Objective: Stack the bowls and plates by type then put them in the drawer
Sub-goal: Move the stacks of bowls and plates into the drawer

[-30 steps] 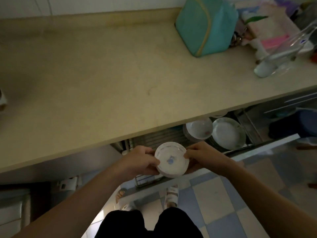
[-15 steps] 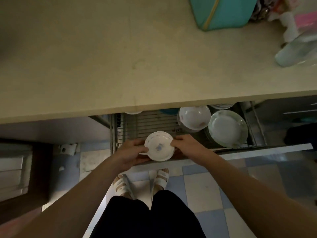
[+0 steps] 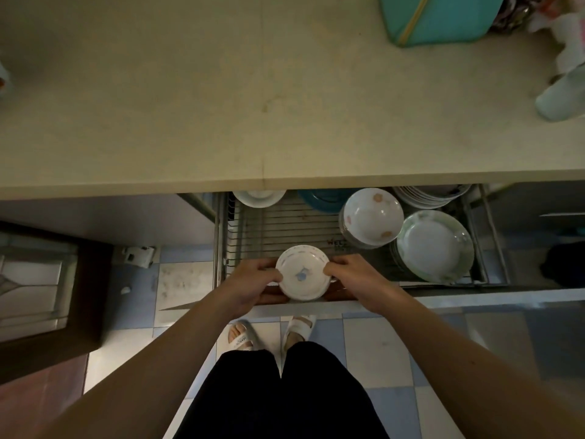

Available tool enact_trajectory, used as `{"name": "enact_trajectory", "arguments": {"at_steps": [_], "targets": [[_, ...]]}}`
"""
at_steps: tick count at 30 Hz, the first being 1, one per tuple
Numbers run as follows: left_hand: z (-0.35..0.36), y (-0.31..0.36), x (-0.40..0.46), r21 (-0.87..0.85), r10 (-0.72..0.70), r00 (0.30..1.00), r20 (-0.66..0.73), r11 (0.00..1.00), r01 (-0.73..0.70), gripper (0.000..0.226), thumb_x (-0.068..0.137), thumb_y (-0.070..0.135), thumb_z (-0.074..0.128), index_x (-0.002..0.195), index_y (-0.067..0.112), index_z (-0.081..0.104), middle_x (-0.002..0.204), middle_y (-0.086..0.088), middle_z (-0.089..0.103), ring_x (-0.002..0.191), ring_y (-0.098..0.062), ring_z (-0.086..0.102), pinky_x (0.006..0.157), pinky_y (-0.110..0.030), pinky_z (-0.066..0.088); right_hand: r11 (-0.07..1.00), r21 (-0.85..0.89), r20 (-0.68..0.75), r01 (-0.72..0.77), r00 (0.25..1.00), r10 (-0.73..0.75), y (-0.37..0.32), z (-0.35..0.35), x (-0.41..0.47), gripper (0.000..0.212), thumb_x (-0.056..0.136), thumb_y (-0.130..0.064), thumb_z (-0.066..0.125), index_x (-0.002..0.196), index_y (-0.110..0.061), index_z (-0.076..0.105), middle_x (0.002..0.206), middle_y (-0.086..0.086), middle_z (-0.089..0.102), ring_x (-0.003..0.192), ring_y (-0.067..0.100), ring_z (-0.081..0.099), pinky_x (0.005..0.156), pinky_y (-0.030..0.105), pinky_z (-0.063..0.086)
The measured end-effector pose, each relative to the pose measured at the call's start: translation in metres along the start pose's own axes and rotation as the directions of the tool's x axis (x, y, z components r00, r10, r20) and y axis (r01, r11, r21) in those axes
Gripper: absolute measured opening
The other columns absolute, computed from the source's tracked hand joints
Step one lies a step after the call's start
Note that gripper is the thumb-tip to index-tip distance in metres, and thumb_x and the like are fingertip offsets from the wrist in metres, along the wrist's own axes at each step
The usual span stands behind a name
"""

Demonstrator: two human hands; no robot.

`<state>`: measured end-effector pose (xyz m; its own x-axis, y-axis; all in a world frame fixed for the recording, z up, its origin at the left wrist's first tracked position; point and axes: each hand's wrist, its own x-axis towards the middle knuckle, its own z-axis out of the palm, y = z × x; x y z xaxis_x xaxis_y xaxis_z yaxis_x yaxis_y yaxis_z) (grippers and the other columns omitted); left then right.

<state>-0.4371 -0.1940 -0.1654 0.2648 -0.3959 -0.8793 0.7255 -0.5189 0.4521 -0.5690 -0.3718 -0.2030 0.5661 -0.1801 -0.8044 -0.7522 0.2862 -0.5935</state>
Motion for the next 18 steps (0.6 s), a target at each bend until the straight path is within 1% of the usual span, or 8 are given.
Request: {"name": "enact_trajectory", "arguments": {"at_steps": [2,4,7,8,11,13,16,18], "targets": [[-0.001,-0.005,-0.001,-0.002,-0.007,1.000,-0.001,1.000,0.007,0.036,0.092,-0.009,0.055,0.125,0.004,0.064,0.119,-0.018,0.068,0.106,-0.036,0.070,0.079,-0.044,0.063,1.000,0.008,-0.013,-0.005,1.000,0.005,0.005,0.003,-0.002,0.021,0.090,-0.016,0.060,0.103,-0.016,0.076,0.098,0.009,0.079,0.095,0.025,0.076,0.085,0.044,0.062],[-0.002,-0.011,-0.002,-0.006,-0.009,1.000,0.006,1.000,0.009,0.036,0.093,-0.010,0.054,0.125,0.004,0.064,0.118,-0.018,0.069,0.105,-0.036,0.070,0.083,-0.047,0.062,0.999,0.038,-0.011,-0.017,1.000,0.018,0.010,0.006,-0.004,0.021,0.090,-0.015,0.059,0.101,-0.014,0.077,0.097,0.012,0.079,0.094,0.027,0.076,0.085,0.046,0.063],[-0.003,-0.020,-0.002,-0.022,-0.017,1.000,0.020,1.000,0.017,0.036,0.093,-0.010,0.052,0.125,0.004,0.063,0.121,-0.018,0.069,0.105,-0.039,0.070,0.086,-0.048,0.061,0.999,0.014,-0.013,-0.029,0.999,0.029,0.017,0.006,-0.008,0.020,0.091,-0.016,0.059,0.099,-0.017,0.077,0.093,0.007,0.079,0.089,0.020,0.077,0.073,0.034,0.064],[-0.003,-0.022,-0.003,-0.031,-0.021,1.000,0.023,0.999,0.022,0.037,0.093,-0.010,0.052,0.126,0.003,0.063,0.122,-0.019,0.068,0.107,-0.041,0.070,0.088,-0.049,0.060,0.999,-0.010,-0.003,-0.034,0.999,0.034,0.019,0.005,-0.010,0.020,0.092,-0.017,0.058,0.100,-0.018,0.077,0.093,0.004,0.079,0.091,0.018,0.076,0.073,0.030,0.062],[-0.003,-0.030,-0.003,-0.040,-0.038,0.999,0.027,0.998,0.039,0.038,0.093,-0.011,0.053,0.127,0.004,0.063,0.123,-0.022,0.068,0.109,-0.042,0.068,0.089,-0.052,0.059,0.998,-0.003,0.042,-0.060,0.997,0.060,0.024,0.002,-0.015,0.022,0.096,-0.017,0.057,0.108,-0.014,0.075,0.100,0.006,0.078,0.098,0.021,0.075,0.083,0.035,0.062],[-0.004,-0.033,-0.002,-0.044,-0.052,0.998,0.040,0.998,0.054,0.038,0.092,-0.011,0.053,0.125,0.004,0.064,0.121,-0.022,0.069,0.110,-0.041,0.068,0.088,-0.051,0.060,0.997,0.020,0.058,-0.078,0.995,0.077,0.023,0.003,-0.019,0.021,0.096,-0.014,0.057,0.108,-0.010,0.074,0.100,0.010,0.078,0.095,0.022,0.075,0.079,0.033,0.063],[-0.012,-0.031,0.005,-0.059,-0.077,0.995,0.065,0.995,0.080,0.035,0.091,-0.012,0.054,0.120,0.003,0.066,0.116,-0.020,0.072,0.103,-0.035,0.071,0.078,-0.046,0.063,0.995,0.036,0.092,-0.093,0.992,0.089,0.015,0.004,-0.020,0.020,0.096,-0.009,0.057,0.106,-0.007,0.074,0.098,0.012,0.078,0.090,0.021,0.076,0.070,0.026,0.060],[-0.020,-0.025,0.014,-0.049,-0.091,0.992,0.085,0.994,0.096,0.034,0.090,-0.012,0.056,0.117,0.005,0.068,0.115,-0.016,0.072,0.099,-0.029,0.073,0.073,-0.041,0.063,0.992,0.058,0.129,-0.113,0.986,0.105,0.007,0.005,-0.015,0.021,0.096,-0.006,0.058,0.110,-0.005,0.073,0.101,0.012,0.077,0.092,0.021,0.076,0.070,0.026,0.060]]}}
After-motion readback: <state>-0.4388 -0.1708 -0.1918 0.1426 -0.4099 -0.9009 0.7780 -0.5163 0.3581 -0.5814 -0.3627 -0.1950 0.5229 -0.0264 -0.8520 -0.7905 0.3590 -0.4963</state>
